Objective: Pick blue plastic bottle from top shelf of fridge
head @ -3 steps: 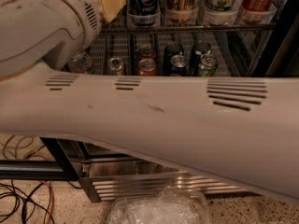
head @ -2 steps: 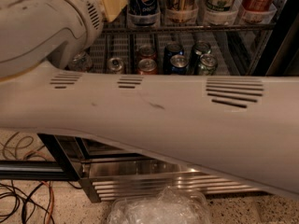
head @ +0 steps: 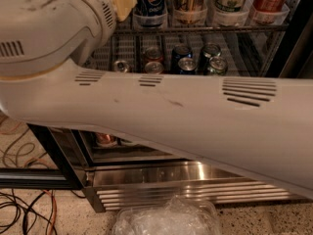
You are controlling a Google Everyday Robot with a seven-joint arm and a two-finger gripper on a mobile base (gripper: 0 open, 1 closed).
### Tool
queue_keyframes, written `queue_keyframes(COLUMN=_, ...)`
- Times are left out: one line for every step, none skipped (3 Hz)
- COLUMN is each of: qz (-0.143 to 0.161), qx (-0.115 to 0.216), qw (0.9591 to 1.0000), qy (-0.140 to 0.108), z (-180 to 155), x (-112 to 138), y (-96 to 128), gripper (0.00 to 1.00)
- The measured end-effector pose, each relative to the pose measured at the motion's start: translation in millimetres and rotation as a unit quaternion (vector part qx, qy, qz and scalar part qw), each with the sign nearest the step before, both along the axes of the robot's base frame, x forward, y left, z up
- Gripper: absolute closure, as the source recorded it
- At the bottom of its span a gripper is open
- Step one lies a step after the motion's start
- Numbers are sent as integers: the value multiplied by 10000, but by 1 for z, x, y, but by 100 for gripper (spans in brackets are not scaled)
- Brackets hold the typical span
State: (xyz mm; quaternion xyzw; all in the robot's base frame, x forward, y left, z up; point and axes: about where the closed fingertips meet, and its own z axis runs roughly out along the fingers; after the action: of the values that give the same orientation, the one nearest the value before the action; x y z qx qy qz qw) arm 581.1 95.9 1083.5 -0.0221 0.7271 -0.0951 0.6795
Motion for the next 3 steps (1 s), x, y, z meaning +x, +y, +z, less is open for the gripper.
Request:
queue_keyframes(qz=54, qx=21, qw=10000, qy=-25, z=-3, x=11, y=-1, gripper=28)
queue_keyframes(qz=78, qx=50, qw=9999, qy=-40, z=-5, x=20, y=-2, gripper=29)
queue_keyframes(qz=59, qx=108, qw=9999, qy=-79, z=-4, x=30, y=-5, gripper=28)
